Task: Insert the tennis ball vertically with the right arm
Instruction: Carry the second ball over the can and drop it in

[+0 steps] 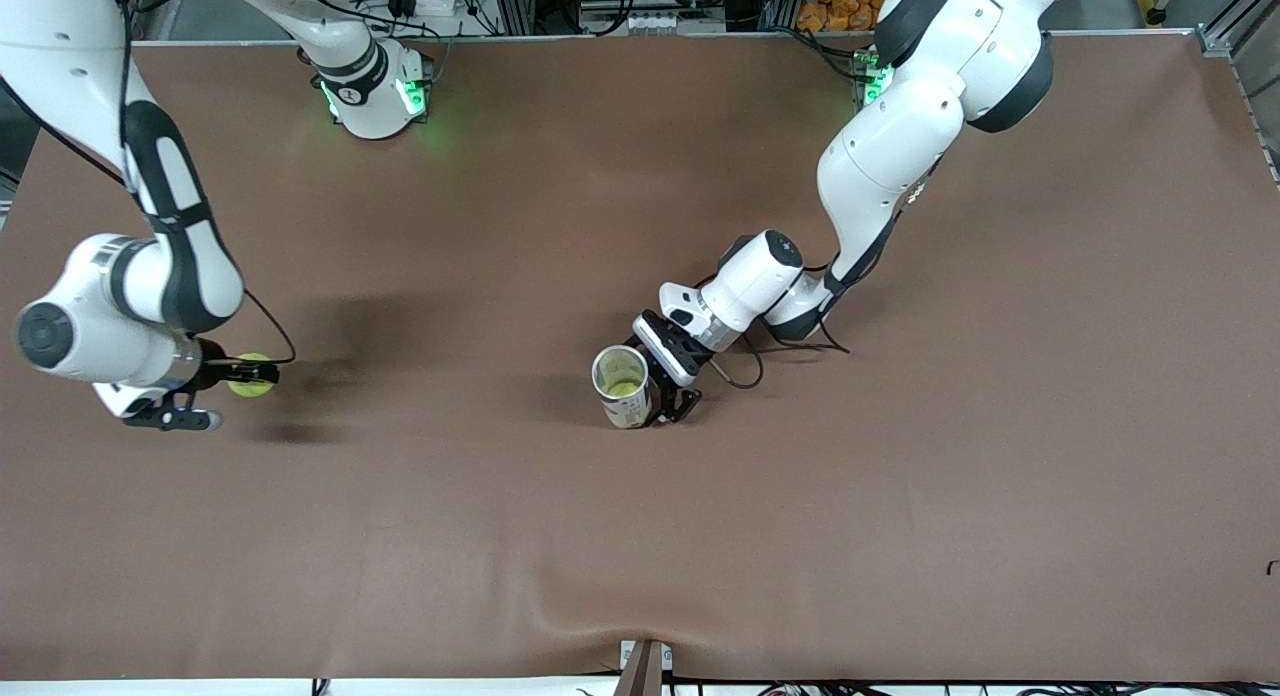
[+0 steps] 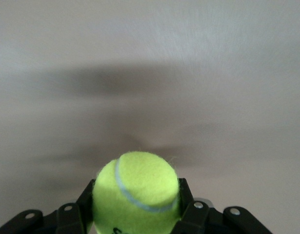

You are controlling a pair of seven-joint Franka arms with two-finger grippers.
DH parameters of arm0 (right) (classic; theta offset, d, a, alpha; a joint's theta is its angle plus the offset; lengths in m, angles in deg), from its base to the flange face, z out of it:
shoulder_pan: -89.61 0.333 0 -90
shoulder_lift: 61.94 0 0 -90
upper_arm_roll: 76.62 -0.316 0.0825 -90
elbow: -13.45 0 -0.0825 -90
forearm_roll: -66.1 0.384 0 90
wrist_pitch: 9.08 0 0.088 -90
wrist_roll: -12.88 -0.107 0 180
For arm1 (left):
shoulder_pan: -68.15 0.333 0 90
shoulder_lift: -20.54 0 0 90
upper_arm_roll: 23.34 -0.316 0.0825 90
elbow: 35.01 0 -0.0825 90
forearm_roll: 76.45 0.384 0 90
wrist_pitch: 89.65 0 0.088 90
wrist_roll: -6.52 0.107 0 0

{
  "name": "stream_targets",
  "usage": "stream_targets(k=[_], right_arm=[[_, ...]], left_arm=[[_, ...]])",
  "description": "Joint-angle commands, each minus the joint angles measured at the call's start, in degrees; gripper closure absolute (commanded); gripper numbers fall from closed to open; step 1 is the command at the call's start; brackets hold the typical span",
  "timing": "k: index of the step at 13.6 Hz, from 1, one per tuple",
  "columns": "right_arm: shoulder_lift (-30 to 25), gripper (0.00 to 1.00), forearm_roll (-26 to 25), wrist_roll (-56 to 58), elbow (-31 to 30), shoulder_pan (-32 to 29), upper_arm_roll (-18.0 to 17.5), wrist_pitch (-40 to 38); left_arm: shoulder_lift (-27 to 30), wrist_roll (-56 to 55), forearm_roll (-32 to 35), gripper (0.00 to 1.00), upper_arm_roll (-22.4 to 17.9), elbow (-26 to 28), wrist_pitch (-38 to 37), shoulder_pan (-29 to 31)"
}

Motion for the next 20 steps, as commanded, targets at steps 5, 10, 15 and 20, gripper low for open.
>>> stream_targets(k=[5,10,15,20], right_arm=[[-0.1,1.0,11.4,-26.4,20.9,9.2,-0.7,-22.4],[0.5,1.0,19.5,-57.0,25.8,21.1,-0.8,-20.4],[1.7,1.0,19.5,-80.3,27.7,32.1,-0.8,-10.3],[7.1,1.0,18.0,-93.0,33.0,39.2,-0.6,-5.8]], left_arm=[[1.8,-0.3,1.1,0.0,0.6,1.6,0.1,0.8],[1.7,-0.3,1.1,0.0,0.6,1.6,0.1,0.8],[1.7,-0.3,1.1,0.0,0.6,1.5,0.1,0.8],[1.7,-0.2,1.1,0.0,0.6,1.6,0.1,0.8]])
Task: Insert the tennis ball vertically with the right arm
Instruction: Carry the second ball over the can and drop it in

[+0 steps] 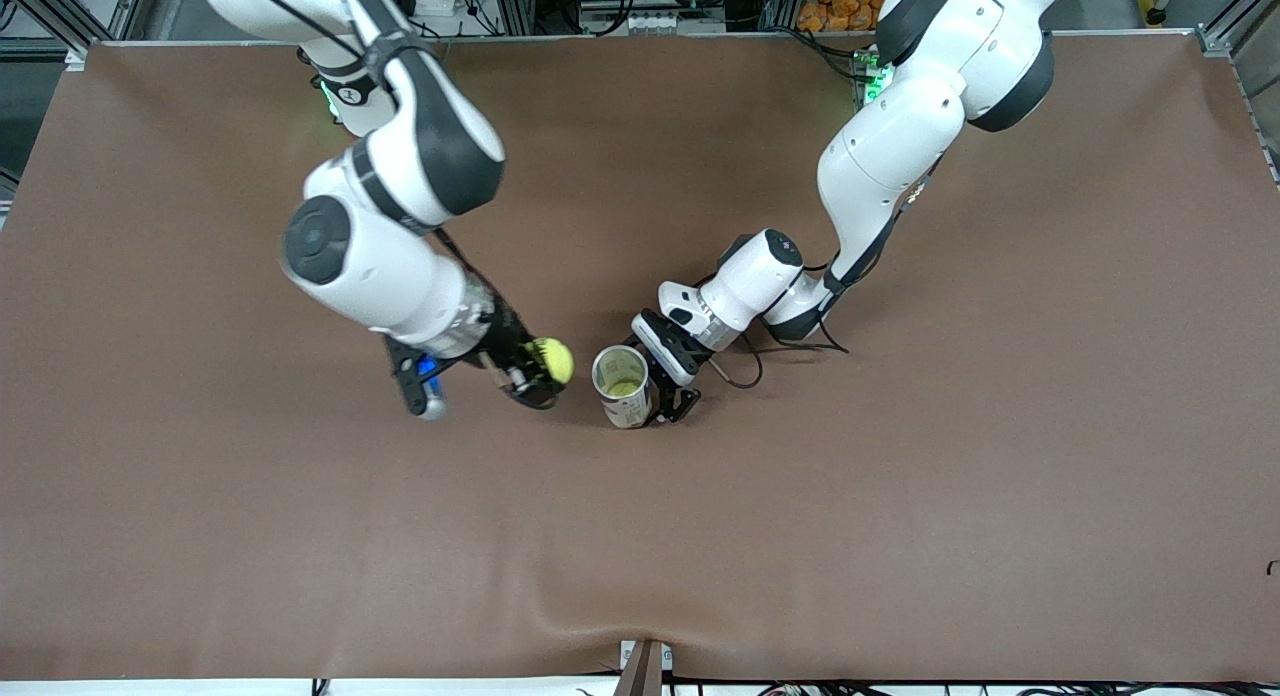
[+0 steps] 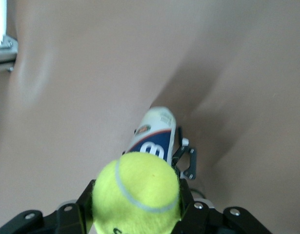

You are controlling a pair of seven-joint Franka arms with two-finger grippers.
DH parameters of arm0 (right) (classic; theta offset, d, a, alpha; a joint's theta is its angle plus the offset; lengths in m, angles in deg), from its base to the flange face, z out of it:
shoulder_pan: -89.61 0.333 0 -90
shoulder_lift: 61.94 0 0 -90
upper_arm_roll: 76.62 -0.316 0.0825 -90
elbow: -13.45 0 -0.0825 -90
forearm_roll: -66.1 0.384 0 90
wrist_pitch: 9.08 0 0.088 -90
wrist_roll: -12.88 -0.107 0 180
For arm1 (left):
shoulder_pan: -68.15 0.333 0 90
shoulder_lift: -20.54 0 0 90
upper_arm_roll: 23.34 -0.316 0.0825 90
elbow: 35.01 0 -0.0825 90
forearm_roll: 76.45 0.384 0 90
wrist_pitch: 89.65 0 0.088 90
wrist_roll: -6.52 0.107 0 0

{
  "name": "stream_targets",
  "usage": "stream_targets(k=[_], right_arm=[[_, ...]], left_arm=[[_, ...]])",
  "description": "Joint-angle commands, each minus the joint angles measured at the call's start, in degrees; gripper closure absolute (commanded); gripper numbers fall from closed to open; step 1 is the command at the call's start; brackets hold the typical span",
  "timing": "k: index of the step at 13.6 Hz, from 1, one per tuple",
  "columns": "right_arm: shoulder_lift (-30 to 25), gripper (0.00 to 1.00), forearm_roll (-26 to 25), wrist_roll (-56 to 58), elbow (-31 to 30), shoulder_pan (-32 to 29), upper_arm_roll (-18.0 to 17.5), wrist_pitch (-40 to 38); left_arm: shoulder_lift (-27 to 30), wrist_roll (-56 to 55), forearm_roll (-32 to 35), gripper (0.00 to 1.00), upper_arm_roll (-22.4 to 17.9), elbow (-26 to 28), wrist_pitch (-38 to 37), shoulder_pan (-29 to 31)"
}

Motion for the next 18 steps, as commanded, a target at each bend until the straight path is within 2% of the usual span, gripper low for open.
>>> stream_targets(k=[1,4,5,8,9,10,11,12,18], right_arm=[[4.4,1.0,-0.2,-3.9,4.7,2.0,0.9,0.3],[7.4,1.0,-1.8,-6.9,6.9,3.7,1.0,2.1],[7.7,0.96,-1.8,-7.1,7.1,4.1,1.0,2.1],[7.9,0.7,-1.8,-7.1,7.2,4.8,0.9,2.2],[7.8,0.65,-1.8,-7.2,7.2,5.0,0.9,2.1],[7.7,0.55,-1.8,-7.1,7.2,5.0,0.9,2.0],[7.7,0.15,-1.8,-7.1,7.2,5.1,0.9,1.9],[7.7,0.0,-1.9,-7.0,7.2,5.1,0.9,1.9],[7.2,0.0,-3.1,-6.7,7.7,4.8,1.2,-0.7]], left_arm=[[1.4,-0.2,1.1,0.0,0.3,1.7,0.1,0.7],[1.4,-0.2,1.8,0.0,0.3,2.1,0.1,0.9],[1.3,-0.2,2.2,0.0,0.3,2.2,0.1,1.3],[1.3,-0.2,2.4,0.0,0.3,2.1,0.1,1.4],[1.4,-0.2,2.4,0.0,0.3,2.1,0.1,1.4],[1.4,-0.2,2.4,0.0,0.3,2.2,0.1,1.4],[1.4,-0.2,2.4,0.0,0.3,2.2,0.1,1.4],[1.4,-0.2,2.4,0.0,0.3,2.3,0.1,1.4],[1.4,-0.3,2.4,0.0,0.4,2.2,0.1,1.4]])
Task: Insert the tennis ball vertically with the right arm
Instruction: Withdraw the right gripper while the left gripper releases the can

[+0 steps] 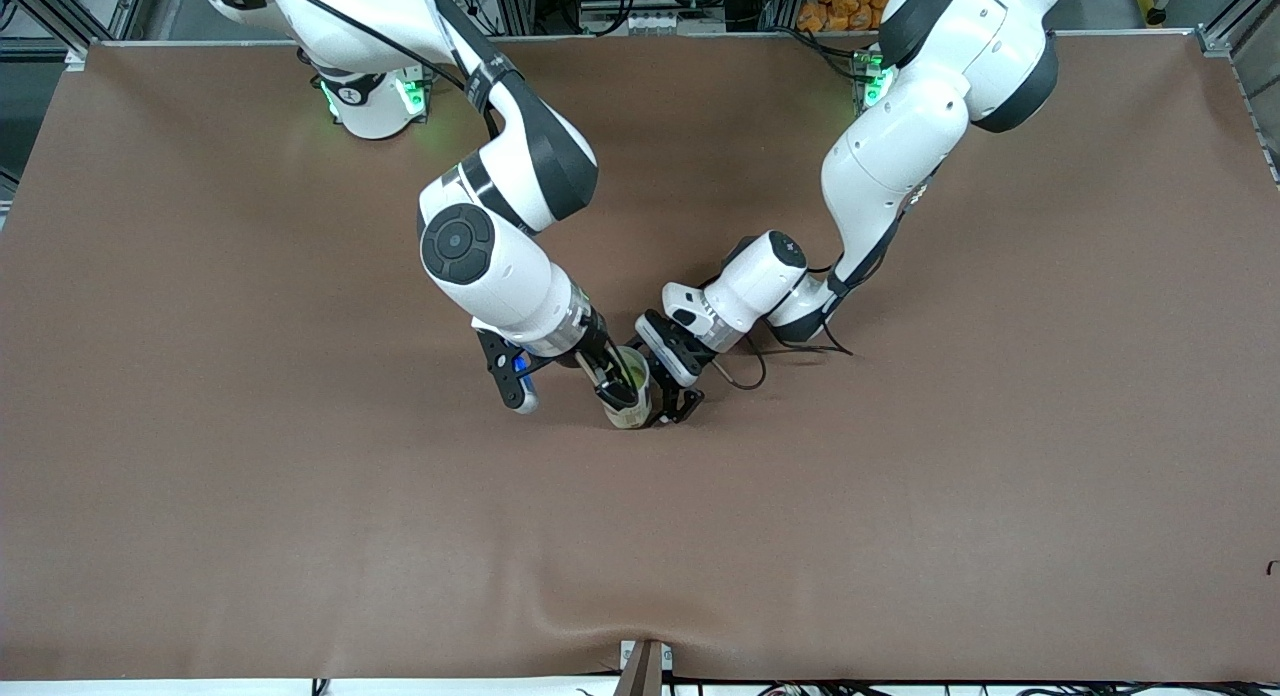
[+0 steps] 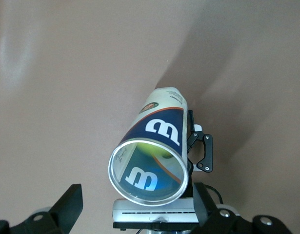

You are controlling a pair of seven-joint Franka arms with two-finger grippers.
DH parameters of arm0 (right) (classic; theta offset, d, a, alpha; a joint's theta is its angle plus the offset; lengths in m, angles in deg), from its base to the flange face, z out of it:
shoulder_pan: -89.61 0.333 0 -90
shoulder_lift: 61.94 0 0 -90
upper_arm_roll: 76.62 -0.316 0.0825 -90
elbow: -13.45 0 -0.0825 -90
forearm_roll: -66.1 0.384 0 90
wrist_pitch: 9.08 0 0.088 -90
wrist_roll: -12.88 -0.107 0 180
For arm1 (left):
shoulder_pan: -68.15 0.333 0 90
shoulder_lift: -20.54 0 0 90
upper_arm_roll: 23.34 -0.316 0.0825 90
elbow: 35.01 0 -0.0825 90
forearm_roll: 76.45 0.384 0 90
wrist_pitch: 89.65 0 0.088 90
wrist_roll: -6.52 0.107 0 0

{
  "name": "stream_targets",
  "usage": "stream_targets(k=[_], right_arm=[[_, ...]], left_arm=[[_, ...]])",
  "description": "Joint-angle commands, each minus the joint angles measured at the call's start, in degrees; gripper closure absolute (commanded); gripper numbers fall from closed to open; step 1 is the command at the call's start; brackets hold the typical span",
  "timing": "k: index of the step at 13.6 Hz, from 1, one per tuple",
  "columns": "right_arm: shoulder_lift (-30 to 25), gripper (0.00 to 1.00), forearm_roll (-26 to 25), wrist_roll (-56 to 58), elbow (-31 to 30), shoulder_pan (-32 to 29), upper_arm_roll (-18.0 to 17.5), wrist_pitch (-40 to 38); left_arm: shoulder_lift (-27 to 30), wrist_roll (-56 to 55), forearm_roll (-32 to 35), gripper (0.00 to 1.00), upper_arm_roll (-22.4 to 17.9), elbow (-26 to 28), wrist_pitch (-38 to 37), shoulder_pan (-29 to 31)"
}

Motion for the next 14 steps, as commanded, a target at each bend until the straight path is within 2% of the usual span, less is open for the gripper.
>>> stream_targets(k=[1,4,7,10,11,12,14], right_arm=[[-0.3,0.0,-0.9,-0.6,3.4,-0.4,1.1,-5.8],[-1.0,0.0,-0.9,2.0,8.2,-5.2,1.3,-12.4],[-3.7,0.0,-1.7,12.2,8.1,-10.7,1.1,-13.6],[-3.9,0.0,-1.8,23.2,8.1,-17.2,0.7,-17.1],[-4.4,0.0,-4.0,29.9,8.1,-18.0,0.8,-18.4],[-5.2,0.0,-6.2,34.6,8.2,-19.9,0.4,-20.0],[-6.8,0.0,-6.7,39.2,8.2,-23.9,0.0,-22.8]], left_arm=[[1.5,-0.4,1.0,0.0,0.4,1.7,0.1,0.7],[1.5,-0.5,1.0,0.0,0.4,1.7,0.1,0.7],[1.5,-0.5,1.0,0.0,0.4,1.7,0.1,0.9],[1.5,-0.5,1.0,0.0,0.4,1.9,0.1,0.9],[1.6,-0.5,1.0,0.0,0.4,2.5,0.1,1.3],[2.2,-0.4,1.5,0.0,0.9,3.7,0.1,2.9],[2.6,-0.6,6.1,0.0,3.9,6.1,0.1,8.1]])
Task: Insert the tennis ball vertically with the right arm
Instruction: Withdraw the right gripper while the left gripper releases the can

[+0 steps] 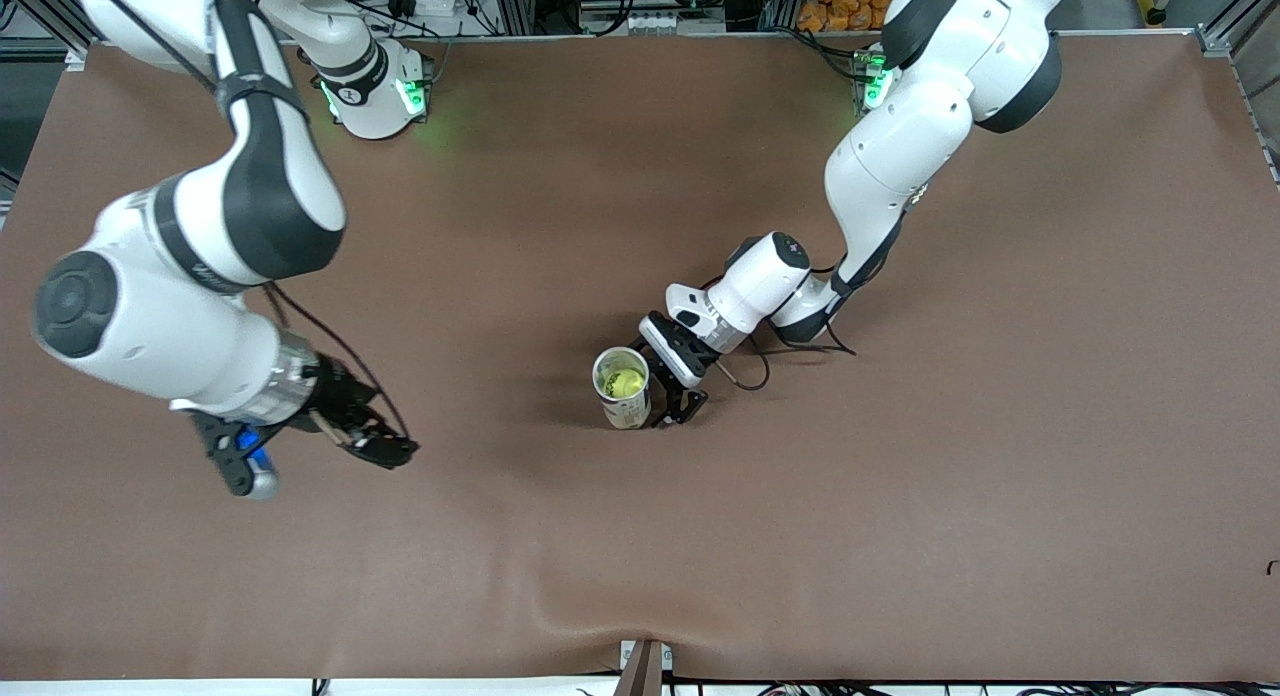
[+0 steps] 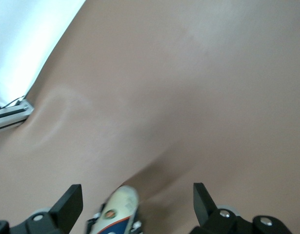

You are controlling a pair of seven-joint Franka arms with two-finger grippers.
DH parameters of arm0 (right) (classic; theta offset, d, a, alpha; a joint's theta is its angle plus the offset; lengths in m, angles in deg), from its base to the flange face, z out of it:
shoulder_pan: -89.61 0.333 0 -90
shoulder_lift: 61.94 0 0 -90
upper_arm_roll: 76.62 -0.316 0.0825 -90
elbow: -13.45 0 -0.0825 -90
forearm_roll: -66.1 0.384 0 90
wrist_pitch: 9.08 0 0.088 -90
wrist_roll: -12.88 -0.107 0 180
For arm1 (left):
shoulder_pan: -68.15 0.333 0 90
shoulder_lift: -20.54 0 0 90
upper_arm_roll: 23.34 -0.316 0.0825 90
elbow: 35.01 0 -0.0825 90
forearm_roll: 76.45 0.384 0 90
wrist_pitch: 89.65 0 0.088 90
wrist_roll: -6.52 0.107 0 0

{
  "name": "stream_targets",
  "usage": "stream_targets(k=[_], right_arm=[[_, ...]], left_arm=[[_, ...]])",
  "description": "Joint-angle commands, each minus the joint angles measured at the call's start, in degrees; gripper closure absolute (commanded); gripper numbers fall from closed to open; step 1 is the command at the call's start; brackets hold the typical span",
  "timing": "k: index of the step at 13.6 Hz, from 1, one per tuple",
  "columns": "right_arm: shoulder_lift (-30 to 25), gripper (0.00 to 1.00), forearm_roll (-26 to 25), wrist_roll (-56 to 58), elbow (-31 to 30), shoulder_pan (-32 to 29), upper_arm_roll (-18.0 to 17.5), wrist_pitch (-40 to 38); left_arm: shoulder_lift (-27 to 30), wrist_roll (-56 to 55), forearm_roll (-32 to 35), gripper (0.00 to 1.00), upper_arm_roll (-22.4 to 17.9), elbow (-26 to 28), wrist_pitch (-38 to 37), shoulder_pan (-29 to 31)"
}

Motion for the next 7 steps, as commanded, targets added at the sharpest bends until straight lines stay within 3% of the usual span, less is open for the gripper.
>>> stream_targets(k=[1,3,5,7], right_arm=[[-3.7,0.0,-1.6,7.8,-0.3,-6.5,-3.4,-5.0],[-5.3,0.0,-3.9,20.2,-0.3,-11.9,-6.0,-8.8],[-7.6,0.0,-10.9,35.1,-0.3,-14.7,-6.0,-10.9],[-8.4,0.0,-12.6,39.9,0.1,-16.4,-5.9,-15.2]], left_arm=[[2.5,-0.7,6.9,0.0,4.6,6.0,0.0,8.7],[2.5,-1.6,10.0,0.0,7.8,8.3,0.0,13.5],[2.6,-1.7,11.3,0.0,8.6,9.9,0.0,15.8],[2.8,-1.6,11.5,0.0,9.3,10.9,0.0,17.5]])
